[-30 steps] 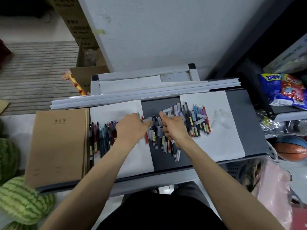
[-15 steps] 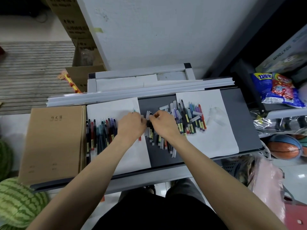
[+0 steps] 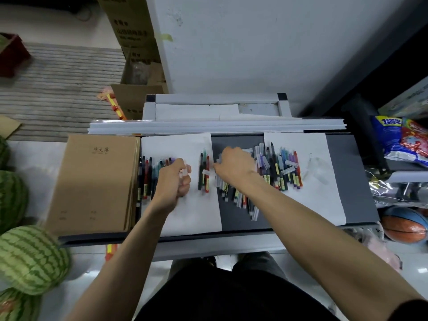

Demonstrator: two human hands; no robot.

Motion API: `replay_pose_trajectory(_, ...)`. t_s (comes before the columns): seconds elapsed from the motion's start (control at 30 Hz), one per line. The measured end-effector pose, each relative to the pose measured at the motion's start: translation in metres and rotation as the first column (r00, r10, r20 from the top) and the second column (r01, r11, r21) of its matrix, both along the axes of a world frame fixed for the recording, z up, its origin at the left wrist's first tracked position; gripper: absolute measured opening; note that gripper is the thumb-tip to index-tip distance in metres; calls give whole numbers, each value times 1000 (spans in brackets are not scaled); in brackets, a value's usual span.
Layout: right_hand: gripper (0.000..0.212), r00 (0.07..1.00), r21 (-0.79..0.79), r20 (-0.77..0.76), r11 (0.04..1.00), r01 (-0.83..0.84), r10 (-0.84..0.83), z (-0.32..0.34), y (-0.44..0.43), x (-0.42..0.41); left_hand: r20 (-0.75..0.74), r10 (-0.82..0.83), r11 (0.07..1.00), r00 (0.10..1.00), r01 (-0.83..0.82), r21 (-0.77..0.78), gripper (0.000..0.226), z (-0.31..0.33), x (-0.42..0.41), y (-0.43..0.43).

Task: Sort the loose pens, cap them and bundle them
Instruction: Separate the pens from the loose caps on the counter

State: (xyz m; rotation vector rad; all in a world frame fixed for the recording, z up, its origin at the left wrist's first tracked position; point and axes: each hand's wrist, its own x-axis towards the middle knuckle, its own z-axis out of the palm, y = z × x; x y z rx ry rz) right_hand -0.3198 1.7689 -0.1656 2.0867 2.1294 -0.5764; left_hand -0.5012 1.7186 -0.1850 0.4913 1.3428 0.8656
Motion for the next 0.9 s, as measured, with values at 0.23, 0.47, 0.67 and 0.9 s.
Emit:
replay_pose_trajectory(0.23,27,992,-40,64,994,-105,108,-3,6,-11,54,-27,996,998,22,82,37,8,0,-5)
replay_pose_trajectory(0.47,32,933,-155,-323,982,112,-157,-7,6,16,-611,-251,904,751,407,129,18,11,17,6)
replay_pose_trajectory(0.67,29,-148,-768,-636,639,36,-757,-7,-38,62,-948,-314,563,57,815,-137,23,4,25,21)
replay_pose_trajectory(0.9,25,-482,-748,-539,656,-102,-691,-16,-79,104,-935,-331,506,-127,812,-289,22,1,38,30)
